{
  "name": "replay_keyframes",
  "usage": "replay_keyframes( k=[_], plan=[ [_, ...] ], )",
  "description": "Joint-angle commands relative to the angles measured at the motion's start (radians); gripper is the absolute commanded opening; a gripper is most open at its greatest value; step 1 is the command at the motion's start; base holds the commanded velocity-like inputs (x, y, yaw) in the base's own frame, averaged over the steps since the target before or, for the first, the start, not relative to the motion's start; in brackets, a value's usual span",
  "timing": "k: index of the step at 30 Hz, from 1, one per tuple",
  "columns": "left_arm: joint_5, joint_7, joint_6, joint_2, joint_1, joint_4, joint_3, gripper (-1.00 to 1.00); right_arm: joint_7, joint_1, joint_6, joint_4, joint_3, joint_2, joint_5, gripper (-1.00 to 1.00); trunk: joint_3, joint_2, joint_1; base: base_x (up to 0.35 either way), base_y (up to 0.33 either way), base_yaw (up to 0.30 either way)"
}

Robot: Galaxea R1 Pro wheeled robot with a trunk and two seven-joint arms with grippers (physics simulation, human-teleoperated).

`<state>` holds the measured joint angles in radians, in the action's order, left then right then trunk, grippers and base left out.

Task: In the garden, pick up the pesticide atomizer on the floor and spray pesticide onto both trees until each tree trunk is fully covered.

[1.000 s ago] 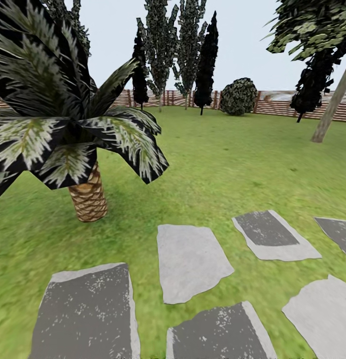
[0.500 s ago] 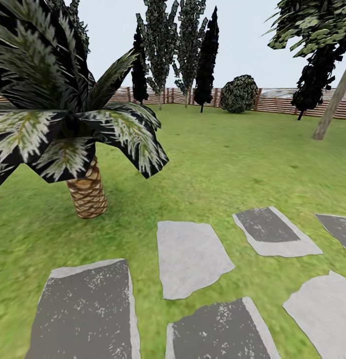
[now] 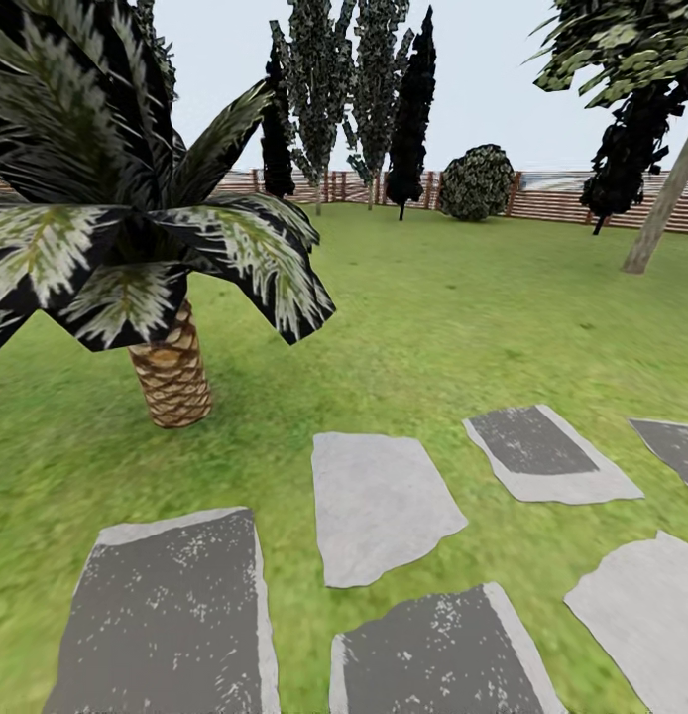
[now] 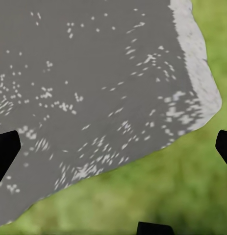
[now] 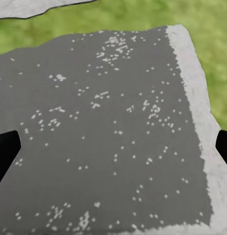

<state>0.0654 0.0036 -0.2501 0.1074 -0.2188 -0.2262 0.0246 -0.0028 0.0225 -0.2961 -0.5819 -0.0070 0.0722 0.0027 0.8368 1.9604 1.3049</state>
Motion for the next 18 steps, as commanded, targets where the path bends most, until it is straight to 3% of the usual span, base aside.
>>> replay_keyframes(
  k=[1,18],
  plan=[
    [0.007,-0.001,-0.003,0.000,-0.001,0.001,0.000,1.00,0.000,0.000,-0.003,0.001,-0.001,0.000,0.000,1.00,0.006,0.008,0.004,0.000,0.000,0.000],
    [0.007,-0.001,-0.003,0.000,-0.001,0.001,0.001,1.00,0.000,0.000,-0.003,0.001,0.002,0.000,0.000,1.00,0.083,0.120,0.065,0.000,0.000,0.000]
  ],
)
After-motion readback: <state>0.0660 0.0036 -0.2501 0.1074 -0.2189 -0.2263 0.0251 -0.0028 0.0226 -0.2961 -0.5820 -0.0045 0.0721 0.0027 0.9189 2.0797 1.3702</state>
